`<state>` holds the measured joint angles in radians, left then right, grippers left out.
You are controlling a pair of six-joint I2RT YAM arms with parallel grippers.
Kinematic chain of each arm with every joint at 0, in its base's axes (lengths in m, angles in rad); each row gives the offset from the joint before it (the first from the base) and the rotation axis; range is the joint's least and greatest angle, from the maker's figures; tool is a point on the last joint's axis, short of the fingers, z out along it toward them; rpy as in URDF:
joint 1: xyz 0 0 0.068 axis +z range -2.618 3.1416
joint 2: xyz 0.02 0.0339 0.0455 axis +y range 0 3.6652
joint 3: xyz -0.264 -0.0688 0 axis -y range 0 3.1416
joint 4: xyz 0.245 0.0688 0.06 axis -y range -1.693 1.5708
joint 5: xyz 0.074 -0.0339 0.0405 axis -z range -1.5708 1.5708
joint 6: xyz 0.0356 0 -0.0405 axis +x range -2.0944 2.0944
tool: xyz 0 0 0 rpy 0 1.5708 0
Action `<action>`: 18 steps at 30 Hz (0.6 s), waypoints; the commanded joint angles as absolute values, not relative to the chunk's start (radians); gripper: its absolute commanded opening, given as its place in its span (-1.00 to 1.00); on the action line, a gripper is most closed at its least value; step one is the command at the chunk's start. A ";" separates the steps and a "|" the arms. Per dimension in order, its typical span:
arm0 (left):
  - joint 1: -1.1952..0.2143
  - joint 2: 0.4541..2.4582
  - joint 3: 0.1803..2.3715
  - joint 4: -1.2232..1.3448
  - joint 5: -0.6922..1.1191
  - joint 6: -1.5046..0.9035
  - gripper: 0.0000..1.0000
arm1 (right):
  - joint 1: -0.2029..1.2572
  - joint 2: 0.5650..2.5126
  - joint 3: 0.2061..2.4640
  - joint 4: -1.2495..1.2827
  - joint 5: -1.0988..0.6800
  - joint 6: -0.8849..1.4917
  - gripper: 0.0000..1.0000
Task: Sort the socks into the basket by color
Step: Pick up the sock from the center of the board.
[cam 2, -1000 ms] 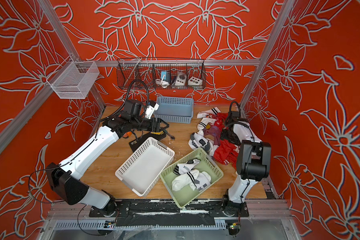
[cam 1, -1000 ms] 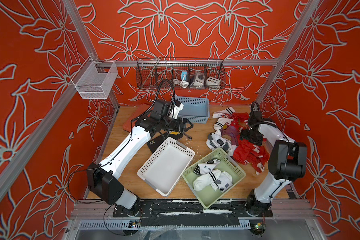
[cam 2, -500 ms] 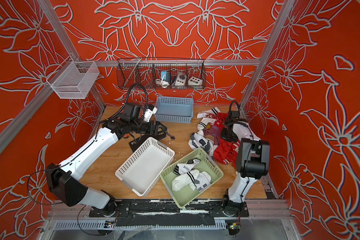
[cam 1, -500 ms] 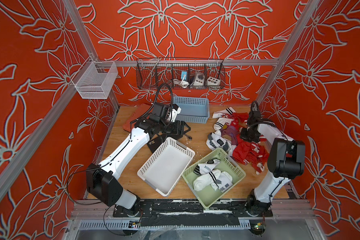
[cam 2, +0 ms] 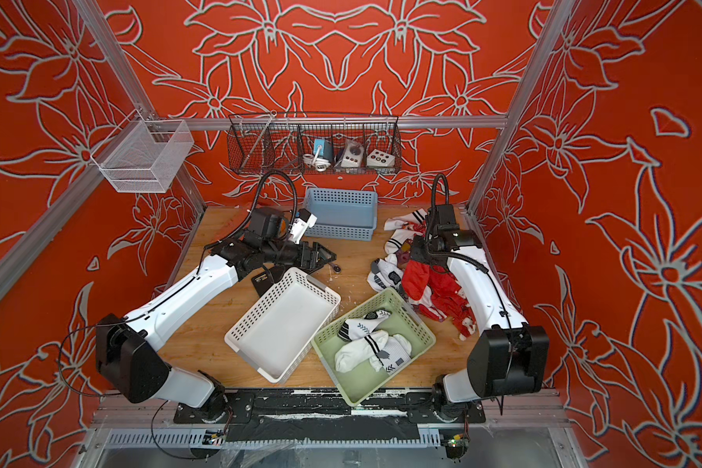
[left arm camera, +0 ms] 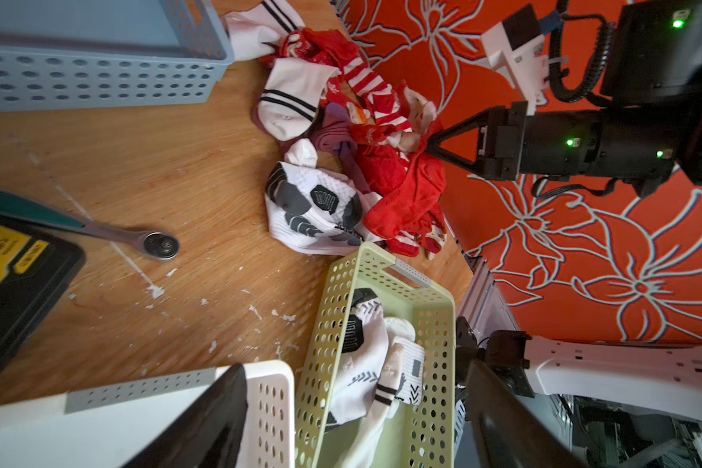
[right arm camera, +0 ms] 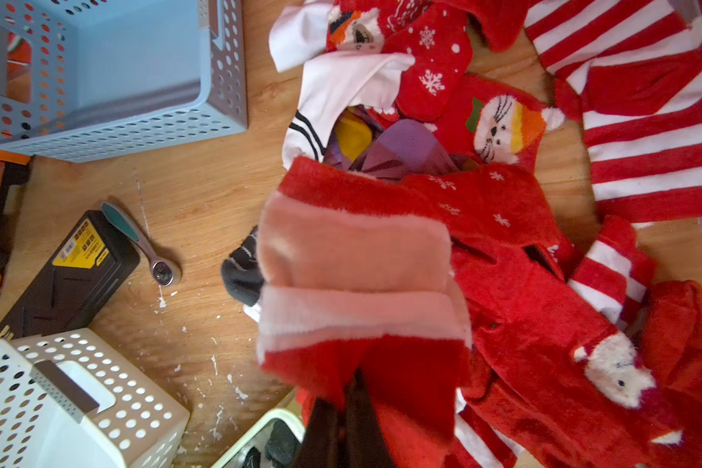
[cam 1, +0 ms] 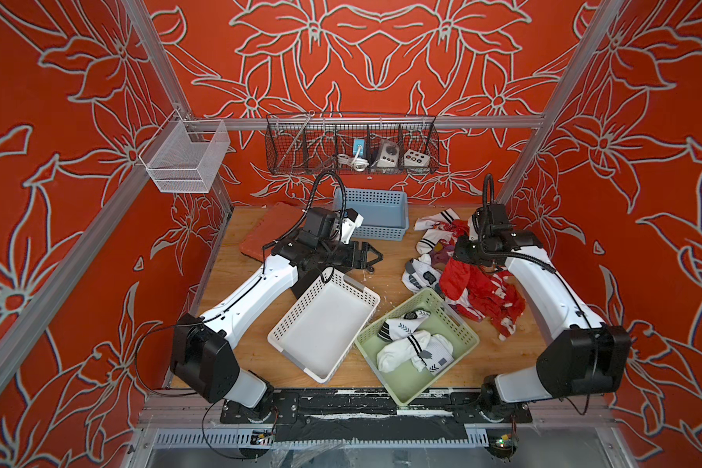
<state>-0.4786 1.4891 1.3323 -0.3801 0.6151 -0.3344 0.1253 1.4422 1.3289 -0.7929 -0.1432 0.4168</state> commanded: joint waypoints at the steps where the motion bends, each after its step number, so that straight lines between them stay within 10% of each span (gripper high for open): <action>1: -0.536 1.535 1.340 -0.285 0.653 -0.331 0.65 | 0.149 1.420 1.369 -0.825 -0.203 0.453 -1.00; 18: -0.695 1.790 1.396 -0.027 0.612 -0.308 0.71 | 0.165 1.422 1.398 -0.822 -0.336 0.541 -1.00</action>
<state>-0.6773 1.7573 1.3563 -0.1154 0.6254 -0.3294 0.1581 1.4395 1.3643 -0.8093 -0.3042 0.5159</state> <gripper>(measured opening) 0.852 0.052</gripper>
